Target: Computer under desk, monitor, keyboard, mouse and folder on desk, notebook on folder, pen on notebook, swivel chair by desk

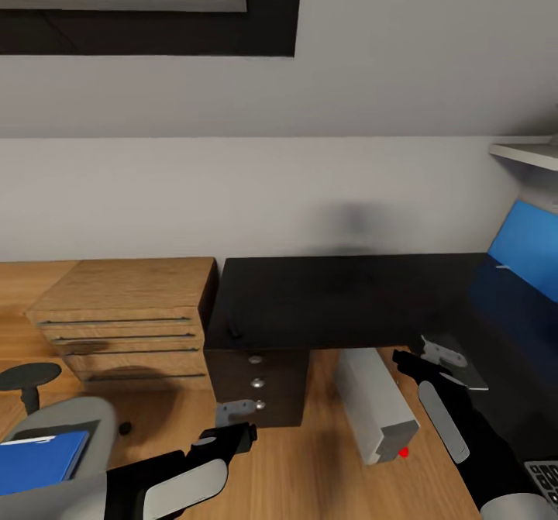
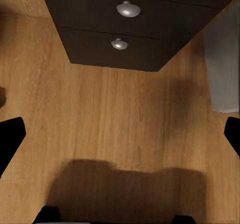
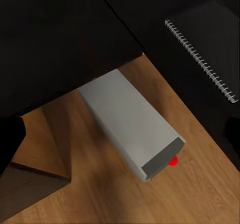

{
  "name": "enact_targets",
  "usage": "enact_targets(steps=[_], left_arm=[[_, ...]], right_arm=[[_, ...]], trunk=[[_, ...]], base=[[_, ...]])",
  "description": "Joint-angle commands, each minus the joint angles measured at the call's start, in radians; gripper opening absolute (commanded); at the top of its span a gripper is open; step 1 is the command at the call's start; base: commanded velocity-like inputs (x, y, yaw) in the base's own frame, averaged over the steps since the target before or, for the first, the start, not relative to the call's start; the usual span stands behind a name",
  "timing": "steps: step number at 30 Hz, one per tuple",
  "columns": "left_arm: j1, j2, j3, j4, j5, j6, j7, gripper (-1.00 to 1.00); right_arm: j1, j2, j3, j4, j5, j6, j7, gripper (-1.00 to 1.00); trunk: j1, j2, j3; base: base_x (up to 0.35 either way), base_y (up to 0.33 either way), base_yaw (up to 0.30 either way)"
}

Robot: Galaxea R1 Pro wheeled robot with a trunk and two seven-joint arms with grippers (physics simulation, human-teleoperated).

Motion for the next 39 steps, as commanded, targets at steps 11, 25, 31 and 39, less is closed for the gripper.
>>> enact_targets(steps=[11,25,31,39], left_arm=[[-0.002,0.001,0.000,0.000,0.004,-0.002,0.005,1.00],[-0.002,0.002,-0.001,0.000,0.004,-0.001,0.004,1.00],[-0.002,0.002,-0.001,0.000,0.002,-0.001,0.002,1.00],[-0.002,0.001,-0.004,-0.009,0.001,-0.003,0.006,1.00]], right_arm=[[-0.001,-0.001,0.003,-0.001,-0.007,0.002,-0.009,1.00],[-0.001,-0.010,0.003,0.006,-0.004,-0.007,-0.010,1.00],[-0.002,-0.023,0.000,0.035,0.002,-0.030,-0.010,1.00],[-0.004,-0.043,-0.009,0.092,0.014,-0.034,-0.010,1.00]], trunk=[[0.001,-0.002,-0.002],[0.001,-0.002,-0.002],[0.001,-0.002,-0.002],[0.001,-0.002,-0.002]], base=[[0.333,0.000,-0.252],[0.333,0.000,-0.174],[0.333,-0.001,-0.003],[0.332,-0.090,0.000]])
